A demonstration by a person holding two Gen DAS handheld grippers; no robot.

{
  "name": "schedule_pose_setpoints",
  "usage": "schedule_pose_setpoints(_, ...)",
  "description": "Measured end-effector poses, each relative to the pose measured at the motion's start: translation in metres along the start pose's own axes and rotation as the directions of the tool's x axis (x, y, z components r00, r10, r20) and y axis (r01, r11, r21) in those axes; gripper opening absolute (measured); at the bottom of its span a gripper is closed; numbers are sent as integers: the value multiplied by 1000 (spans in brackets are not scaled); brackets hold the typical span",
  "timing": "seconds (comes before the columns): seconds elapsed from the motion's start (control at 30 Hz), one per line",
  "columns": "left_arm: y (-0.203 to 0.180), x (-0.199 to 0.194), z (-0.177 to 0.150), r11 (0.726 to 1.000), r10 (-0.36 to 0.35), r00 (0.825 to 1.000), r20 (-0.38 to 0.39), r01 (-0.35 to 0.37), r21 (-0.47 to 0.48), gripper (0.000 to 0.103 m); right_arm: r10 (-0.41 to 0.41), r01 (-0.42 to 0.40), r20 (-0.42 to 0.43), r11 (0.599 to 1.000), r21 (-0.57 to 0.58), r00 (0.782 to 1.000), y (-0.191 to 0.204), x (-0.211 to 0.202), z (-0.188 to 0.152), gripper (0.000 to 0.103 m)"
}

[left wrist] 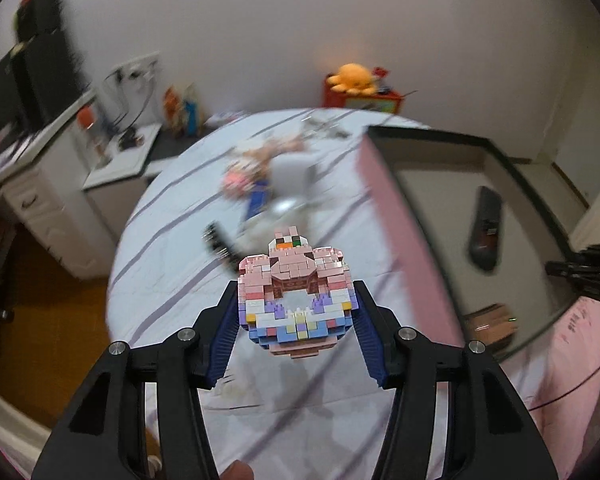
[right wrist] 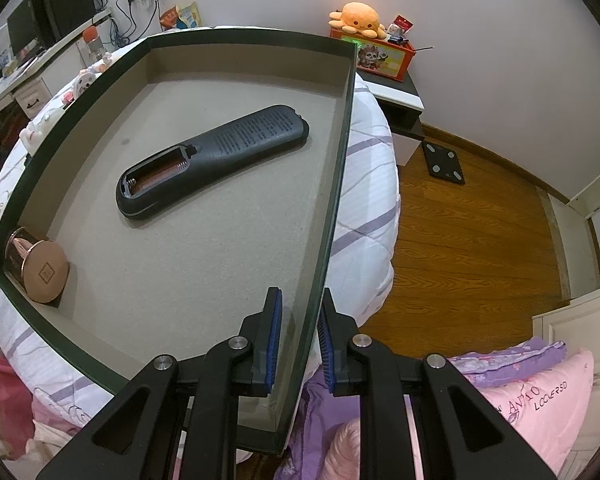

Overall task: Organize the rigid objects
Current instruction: 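Carry the pink block figure into the box and release it with the left gripper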

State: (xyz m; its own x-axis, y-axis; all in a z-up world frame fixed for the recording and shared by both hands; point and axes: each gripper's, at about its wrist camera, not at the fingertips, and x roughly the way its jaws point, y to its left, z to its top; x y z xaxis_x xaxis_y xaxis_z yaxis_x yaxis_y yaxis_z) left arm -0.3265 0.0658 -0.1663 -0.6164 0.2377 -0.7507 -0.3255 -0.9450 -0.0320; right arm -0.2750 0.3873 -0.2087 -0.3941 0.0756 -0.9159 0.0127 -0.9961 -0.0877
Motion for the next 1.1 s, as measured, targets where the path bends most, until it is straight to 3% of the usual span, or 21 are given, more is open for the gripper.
schedule_pose_setpoints(0.23, -65, 0, 27, 990, -89, 996, 21, 86, 110, 55, 12, -12, 3, 1000, 2, 1000, -1, -1, -1, 16)
schedule_pose_setpoints(0.43, -114, 21, 40, 973, -130, 991, -17, 131, 188, 55, 4, -4, 2, 1000, -2, 1000, -2, -1, -1, 11)
schedule_pose_setpoints(0.77, -138, 54, 37, 967, -119, 989, -83, 134, 216, 55, -4, 4, -5, 1000, -16, 1000, -1, -2, -1, 11)
schedule_pose_setpoints(0.9, -134, 50, 34, 971, -124, 989, -76, 136, 197, 55, -4, 4, -6, 1000, -18, 1000, -1, -2, 0, 11)
schedule_pose_setpoints(0.93, -131, 47, 34, 973, -121, 990, -69, 132, 191, 59, -5, 5, -7, 1000, -18, 1000, -1, -2, 0, 11)
schedule_pose_setpoints(1.03, -119, 36, 34, 978, -117, 992, -40, 122, 169, 85, -7, 6, -13, 1000, -18, 1000, 0, -1, -1, 11)
schedule_pose_setpoints(1.1, -107, 27, 33, 982, -106, 994, -11, 106, 153, 87, -8, 8, -20, 1000, -18, 1000, 0, 1, -2, 11)
